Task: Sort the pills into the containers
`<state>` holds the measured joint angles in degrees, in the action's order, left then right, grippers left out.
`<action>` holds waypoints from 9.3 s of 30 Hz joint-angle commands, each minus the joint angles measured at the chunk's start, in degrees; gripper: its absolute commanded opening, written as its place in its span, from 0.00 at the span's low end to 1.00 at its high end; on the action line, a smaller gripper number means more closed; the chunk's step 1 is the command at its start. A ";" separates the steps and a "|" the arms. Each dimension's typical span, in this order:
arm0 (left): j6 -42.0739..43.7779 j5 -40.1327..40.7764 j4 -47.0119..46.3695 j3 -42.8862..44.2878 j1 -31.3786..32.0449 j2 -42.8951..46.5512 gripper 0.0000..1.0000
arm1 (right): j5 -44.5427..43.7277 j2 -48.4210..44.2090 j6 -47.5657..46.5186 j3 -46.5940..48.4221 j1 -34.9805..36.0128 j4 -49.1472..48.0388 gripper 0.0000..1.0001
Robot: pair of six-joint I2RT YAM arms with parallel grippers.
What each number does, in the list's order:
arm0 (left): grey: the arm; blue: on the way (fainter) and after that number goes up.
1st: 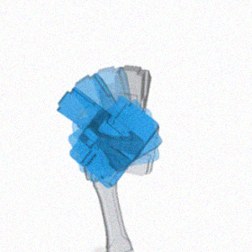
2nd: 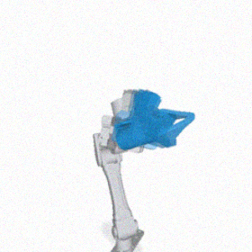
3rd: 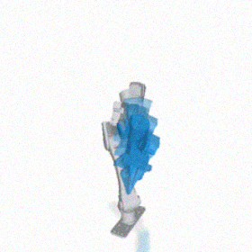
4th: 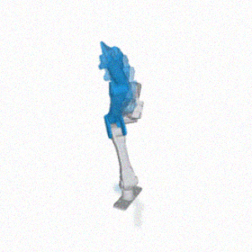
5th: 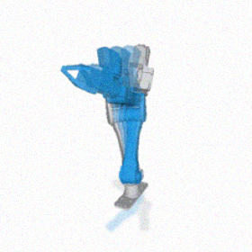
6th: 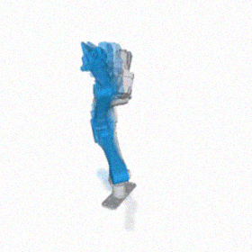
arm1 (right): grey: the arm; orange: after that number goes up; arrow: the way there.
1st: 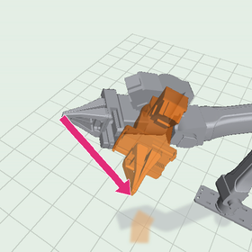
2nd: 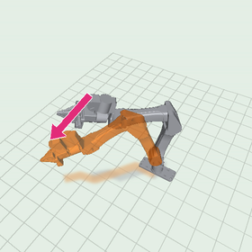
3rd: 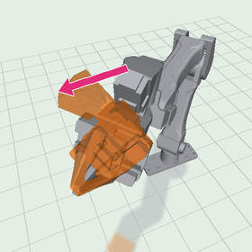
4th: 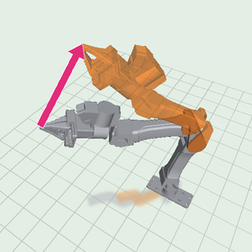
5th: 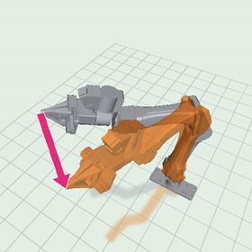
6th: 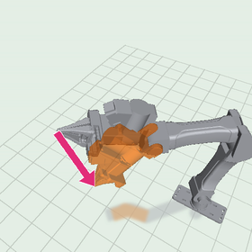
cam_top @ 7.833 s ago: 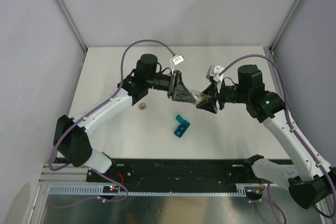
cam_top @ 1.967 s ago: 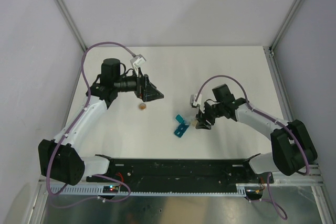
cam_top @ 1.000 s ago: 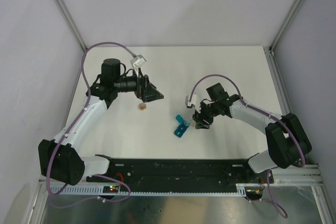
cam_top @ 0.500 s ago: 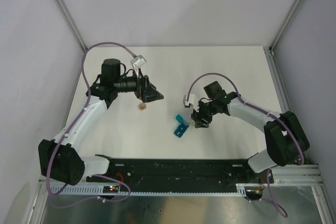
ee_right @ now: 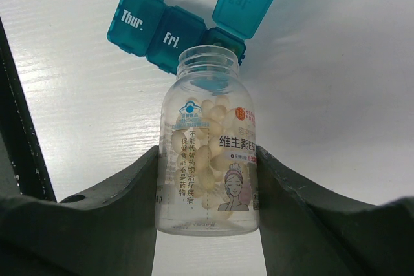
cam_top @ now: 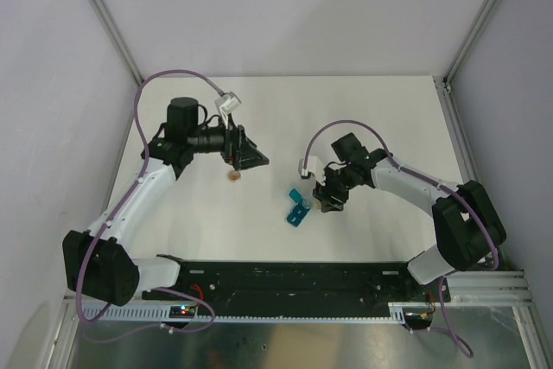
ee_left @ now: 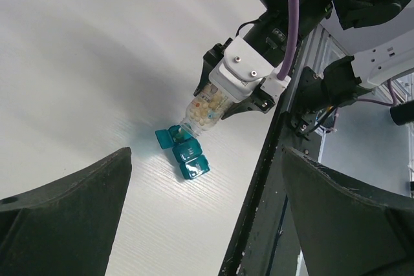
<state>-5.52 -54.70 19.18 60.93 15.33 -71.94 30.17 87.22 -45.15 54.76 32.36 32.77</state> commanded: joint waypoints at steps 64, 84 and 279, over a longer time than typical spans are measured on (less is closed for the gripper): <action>4.61 1.85 1.46 0.05 -0.39 -1.29 1.00 | 8.01 -9.92 6.92 0.30 -2.14 -4.99 0.00; 1.98 7.69 1.45 4.80 5.30 -7.58 0.99 | 17.99 -24.04 21.10 11.32 -3.13 -7.10 0.00; 19.09 1.84 29.28 20.40 6.38 -4.02 0.00 | 17.29 -16.97 14.11 21.10 0.08 8.97 0.00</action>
<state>15.35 -42.85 48.18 75.99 20.73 -78.37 45.87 68.45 -28.14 70.39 31.07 37.93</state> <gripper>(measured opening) 0.459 0.567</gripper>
